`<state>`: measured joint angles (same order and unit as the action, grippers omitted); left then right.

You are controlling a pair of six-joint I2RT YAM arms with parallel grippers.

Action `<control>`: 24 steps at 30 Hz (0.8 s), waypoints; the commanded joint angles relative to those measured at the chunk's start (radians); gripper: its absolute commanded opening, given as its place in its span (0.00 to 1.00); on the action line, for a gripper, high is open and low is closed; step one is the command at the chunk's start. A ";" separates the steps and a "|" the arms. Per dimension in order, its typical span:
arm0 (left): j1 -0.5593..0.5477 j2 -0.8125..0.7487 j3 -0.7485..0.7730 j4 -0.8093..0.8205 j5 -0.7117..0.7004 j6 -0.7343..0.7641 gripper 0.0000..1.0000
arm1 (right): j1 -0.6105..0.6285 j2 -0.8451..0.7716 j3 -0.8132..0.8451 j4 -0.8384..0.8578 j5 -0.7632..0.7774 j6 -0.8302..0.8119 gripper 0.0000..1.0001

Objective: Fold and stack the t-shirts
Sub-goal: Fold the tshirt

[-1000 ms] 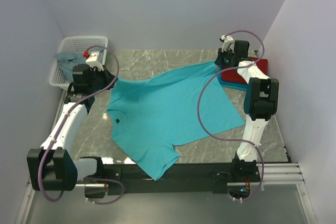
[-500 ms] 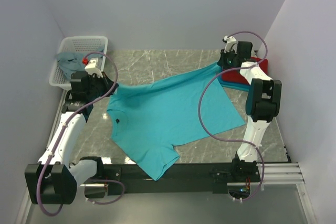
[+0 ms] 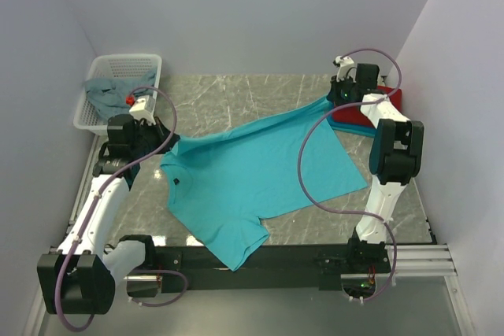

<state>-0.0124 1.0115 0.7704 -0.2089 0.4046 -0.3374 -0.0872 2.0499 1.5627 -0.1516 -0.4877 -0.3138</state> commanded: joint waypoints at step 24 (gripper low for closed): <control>0.002 -0.065 -0.045 -0.043 0.056 -0.025 0.01 | -0.023 -0.134 -0.104 -0.002 -0.012 -0.084 0.00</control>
<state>-0.0128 0.9764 0.7235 -0.2638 0.4480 -0.3614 -0.0986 1.9888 1.4761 -0.1707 -0.4908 -0.3698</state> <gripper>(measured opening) 0.012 0.005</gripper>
